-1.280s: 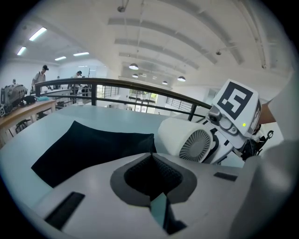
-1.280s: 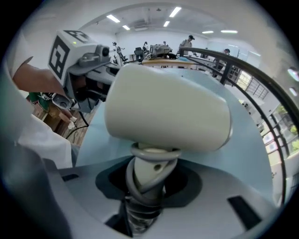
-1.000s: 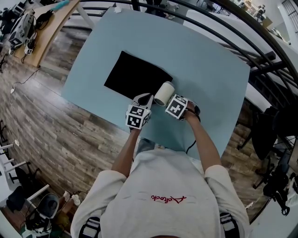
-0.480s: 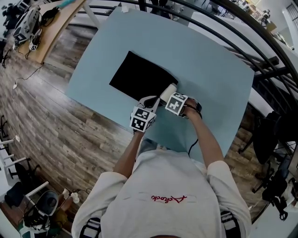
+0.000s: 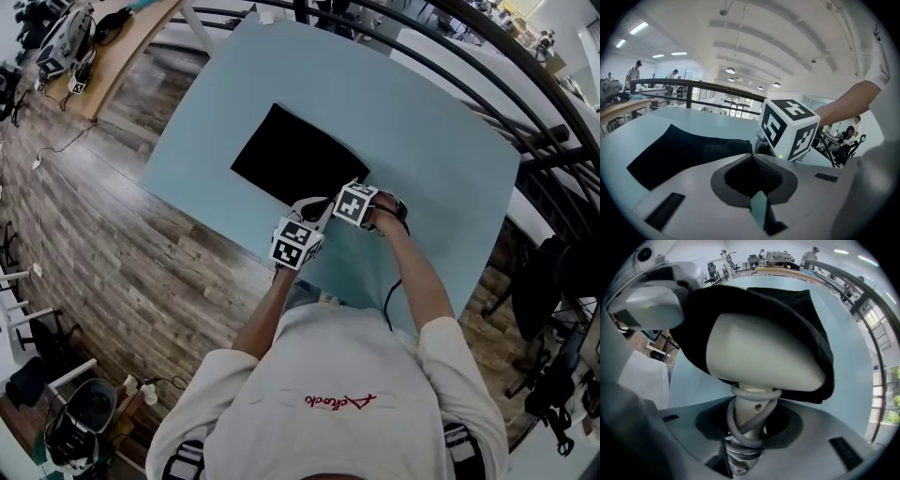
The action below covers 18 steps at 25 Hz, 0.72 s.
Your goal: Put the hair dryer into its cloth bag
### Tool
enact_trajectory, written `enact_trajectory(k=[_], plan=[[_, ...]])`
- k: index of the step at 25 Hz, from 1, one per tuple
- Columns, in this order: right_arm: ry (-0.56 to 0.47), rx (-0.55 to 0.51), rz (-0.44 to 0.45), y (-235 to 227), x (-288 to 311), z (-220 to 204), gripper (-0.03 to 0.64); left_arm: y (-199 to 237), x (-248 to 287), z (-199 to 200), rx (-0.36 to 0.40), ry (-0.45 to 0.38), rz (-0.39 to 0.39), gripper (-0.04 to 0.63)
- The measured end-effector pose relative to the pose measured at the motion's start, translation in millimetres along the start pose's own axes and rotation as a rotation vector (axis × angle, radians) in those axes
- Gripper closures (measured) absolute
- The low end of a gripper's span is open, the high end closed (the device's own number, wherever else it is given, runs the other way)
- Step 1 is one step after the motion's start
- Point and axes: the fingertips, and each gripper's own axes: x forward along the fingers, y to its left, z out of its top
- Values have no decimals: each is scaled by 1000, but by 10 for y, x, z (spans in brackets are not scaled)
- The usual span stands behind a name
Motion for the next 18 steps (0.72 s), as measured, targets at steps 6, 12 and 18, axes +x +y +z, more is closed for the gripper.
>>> enact_trajectory(k=[6,12,18], plan=[[-12,-3,-23,34,39,57,445,-13,-23,-105,-8,20,-6,583],[-128,-13,-78,46,12,55,403,-91,37,-168,6,40,-23,583],[-312,45,-46,102,-130,-46,291,-126,99,-203,25,68,-32,583]])
